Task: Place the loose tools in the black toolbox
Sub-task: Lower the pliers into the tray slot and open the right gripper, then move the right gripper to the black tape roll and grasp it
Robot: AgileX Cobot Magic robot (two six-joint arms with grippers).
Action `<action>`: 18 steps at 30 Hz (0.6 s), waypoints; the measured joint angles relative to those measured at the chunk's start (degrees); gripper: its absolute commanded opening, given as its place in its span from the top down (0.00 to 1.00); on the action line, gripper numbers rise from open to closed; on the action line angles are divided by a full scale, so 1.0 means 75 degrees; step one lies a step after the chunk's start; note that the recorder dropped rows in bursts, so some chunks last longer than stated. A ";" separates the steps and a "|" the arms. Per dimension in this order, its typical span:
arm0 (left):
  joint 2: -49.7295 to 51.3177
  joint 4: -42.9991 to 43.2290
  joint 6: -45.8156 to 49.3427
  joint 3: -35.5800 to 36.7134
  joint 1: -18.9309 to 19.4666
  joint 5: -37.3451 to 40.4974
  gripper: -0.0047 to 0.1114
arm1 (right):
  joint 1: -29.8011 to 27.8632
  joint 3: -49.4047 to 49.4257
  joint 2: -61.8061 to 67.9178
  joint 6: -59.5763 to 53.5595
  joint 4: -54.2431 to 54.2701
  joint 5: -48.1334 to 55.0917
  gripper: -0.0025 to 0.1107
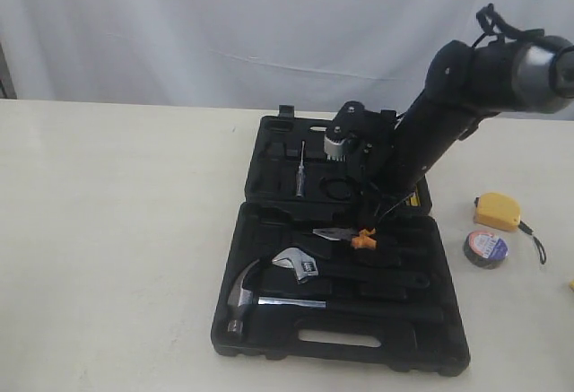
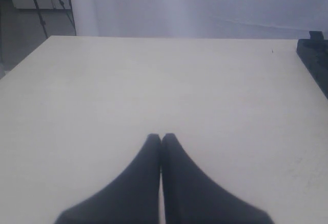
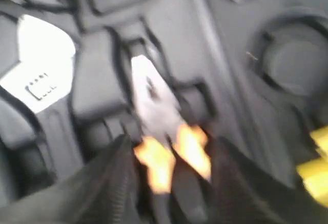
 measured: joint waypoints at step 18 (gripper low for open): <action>0.0000 0.0000 0.0000 0.0000 0.0000 0.0000 0.96 | -0.2111 0.0271 -0.0967 0.6588 -0.2725 0.1006 0.39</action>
